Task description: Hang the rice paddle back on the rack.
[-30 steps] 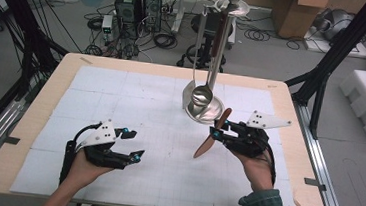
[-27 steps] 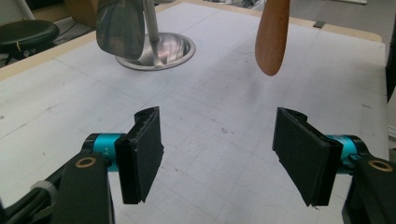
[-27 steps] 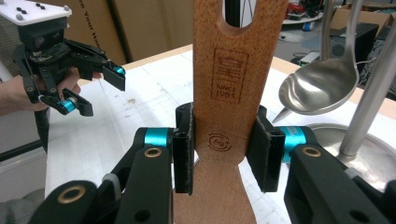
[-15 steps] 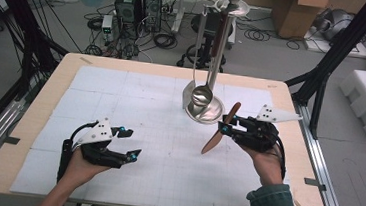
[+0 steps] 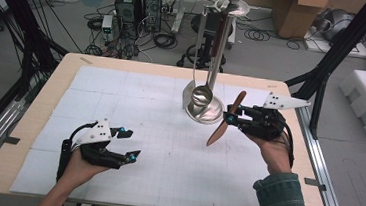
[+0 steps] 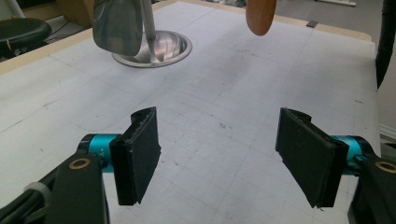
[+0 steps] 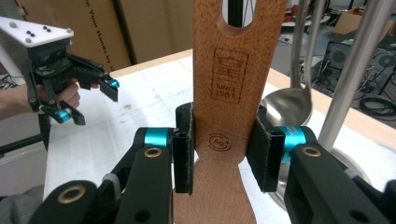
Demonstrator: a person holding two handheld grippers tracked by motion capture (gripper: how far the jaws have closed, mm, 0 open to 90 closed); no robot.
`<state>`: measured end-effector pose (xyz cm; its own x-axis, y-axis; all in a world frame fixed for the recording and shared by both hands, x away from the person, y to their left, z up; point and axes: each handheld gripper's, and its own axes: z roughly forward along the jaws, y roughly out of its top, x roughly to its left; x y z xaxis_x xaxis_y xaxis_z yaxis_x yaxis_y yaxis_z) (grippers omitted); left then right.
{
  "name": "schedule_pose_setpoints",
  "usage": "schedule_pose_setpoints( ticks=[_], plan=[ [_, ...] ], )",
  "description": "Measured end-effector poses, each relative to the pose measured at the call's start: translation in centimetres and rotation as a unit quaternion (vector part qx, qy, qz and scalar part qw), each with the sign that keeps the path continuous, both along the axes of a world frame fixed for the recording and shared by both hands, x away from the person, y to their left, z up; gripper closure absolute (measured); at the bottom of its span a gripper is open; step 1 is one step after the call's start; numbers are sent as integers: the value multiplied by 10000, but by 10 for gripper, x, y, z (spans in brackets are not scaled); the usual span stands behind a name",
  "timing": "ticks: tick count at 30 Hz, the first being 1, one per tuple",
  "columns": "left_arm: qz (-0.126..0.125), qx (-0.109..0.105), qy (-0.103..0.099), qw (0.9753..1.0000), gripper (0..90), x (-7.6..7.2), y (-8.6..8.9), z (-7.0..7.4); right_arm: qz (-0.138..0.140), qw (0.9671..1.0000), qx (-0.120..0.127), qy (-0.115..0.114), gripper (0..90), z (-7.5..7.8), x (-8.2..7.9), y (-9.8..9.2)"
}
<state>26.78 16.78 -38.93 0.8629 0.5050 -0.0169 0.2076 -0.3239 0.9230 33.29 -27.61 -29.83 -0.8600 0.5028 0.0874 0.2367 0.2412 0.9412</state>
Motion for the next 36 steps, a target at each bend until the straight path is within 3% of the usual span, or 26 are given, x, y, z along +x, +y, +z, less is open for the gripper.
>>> schedule_pose_setpoints(
  ticks=[26, 36],
  plan=[
    [6, -111, 34, 9999, 301, 3, 5, 1, 324, 9994, -33, -83, 665, 50, 35, -12],
    [-17, -99, 15, 9999, 300, 3, 5, 1, 314, 9994, -49, -142, 665, 67, 54, -12]
  ],
)
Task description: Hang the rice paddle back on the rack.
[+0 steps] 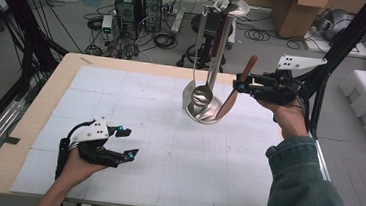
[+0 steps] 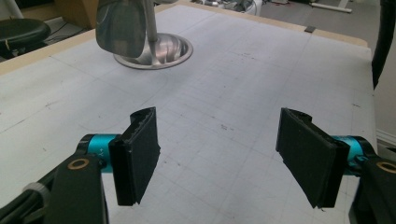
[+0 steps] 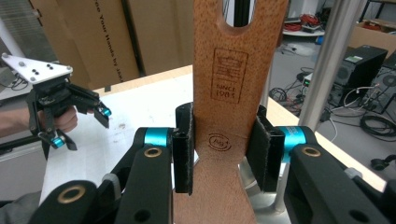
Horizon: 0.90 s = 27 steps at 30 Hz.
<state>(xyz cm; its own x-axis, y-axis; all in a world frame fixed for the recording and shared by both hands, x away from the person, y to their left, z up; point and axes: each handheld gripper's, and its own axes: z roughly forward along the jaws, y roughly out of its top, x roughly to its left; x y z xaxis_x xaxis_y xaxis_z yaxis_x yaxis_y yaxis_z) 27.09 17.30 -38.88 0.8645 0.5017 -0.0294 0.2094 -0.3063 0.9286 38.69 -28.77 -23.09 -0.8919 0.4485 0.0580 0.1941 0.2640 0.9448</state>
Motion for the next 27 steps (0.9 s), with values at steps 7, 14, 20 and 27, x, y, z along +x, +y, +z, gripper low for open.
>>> schedule_pose_setpoints(
  ticks=[7, 14, 20, 27],
  plan=[
    [-16, 48, 28, 10000, 299, -1, -1, -1, -4, 10000, -77, -47, 665, 15, 11, 1],
    [-35, 42, 14, 10000, 300, -2, -1, 0, -44, 9999, -137, -36, 665, 28, 25, 2],
    [-40, 38, 21, 10000, 298, -2, -2, -1, -55, 9998, -151, -69, 665, 36, 34, 2],
    [-36, 26, 28, 10000, 297, -2, -1, -1, -63, 9999, -154, 3, 665, 44, 45, -1]
  ],
)
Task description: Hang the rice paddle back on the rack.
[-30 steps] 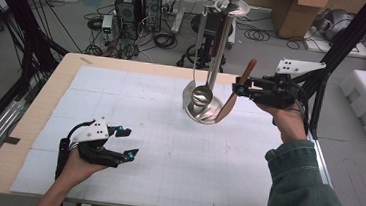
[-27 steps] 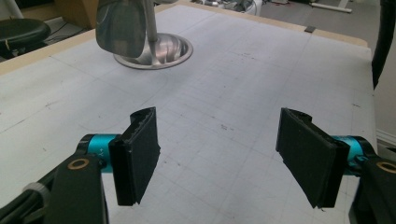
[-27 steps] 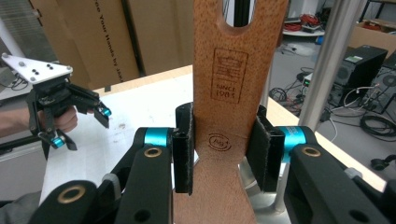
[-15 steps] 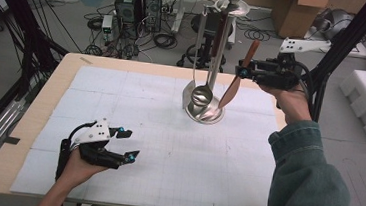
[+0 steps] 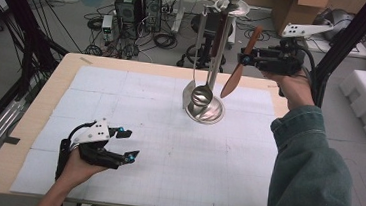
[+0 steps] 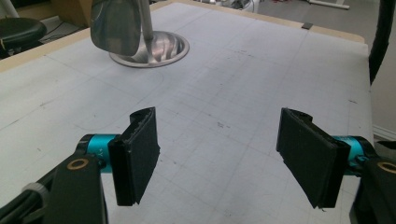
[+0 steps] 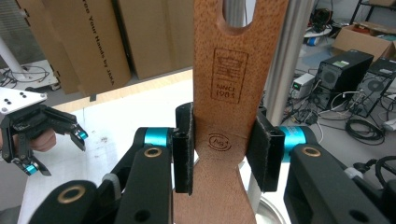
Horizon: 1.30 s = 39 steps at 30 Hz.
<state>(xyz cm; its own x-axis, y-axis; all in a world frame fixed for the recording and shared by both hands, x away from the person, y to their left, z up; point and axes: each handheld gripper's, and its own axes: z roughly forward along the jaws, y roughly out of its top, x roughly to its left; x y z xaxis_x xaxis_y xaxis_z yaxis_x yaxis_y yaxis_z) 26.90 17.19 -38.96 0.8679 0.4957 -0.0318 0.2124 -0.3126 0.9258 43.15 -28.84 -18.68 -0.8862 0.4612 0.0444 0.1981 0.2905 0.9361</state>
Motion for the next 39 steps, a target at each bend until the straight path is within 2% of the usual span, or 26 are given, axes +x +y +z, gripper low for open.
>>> schedule_pose_setpoints(
  ticks=[10, 23, 39],
  plan=[
    [-1, -45, 0, 10000, 299, 1, 2, 0, -10, 10000, -16, 3, 665, 14, 15, 5],
    [-13, -51, -16, 10000, 301, 0, 3, 1, -37, 9999, -40, 92, 665, 16, 26, 14],
    [-21, -56, -24, 10000, 300, 0, 4, 1, -69, 9999, -53, 129, 665, 14, 31, 17]
  ],
)
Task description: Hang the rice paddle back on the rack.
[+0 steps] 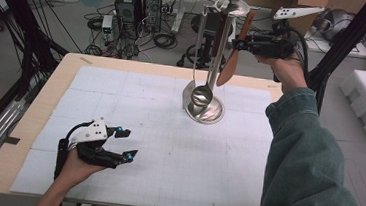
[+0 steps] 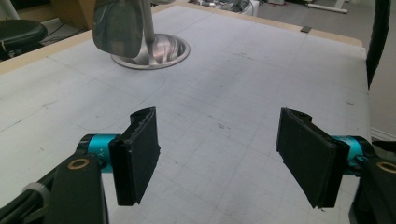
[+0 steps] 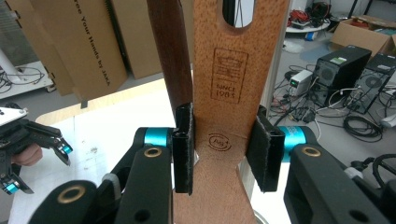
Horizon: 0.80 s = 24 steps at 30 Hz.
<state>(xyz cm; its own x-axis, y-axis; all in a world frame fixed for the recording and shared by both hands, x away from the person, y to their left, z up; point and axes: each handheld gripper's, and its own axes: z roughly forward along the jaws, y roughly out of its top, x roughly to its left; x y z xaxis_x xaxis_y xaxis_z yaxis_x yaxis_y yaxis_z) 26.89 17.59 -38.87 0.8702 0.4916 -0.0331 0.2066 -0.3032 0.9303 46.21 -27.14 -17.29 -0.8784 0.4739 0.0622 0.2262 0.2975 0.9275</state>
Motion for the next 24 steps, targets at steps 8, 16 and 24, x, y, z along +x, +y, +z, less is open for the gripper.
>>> schedule_pose_setpoints(
  ticks=[8, 16, 24],
  plan=[
    [8, -16, -3, 10000, 301, 0, 0, 0, 26, 10000, -18, 18, 665, -2, 0, 2],
    [6, -18, 12, 10000, 300, 0, 1, 0, 0, 10000, 32, 33, 665, -6, 0, 2],
    [-5, -1, 14, 10000, 300, 0, 1, 0, -32, 10000, 64, 13, 664, -7, -1, 1]
  ],
)
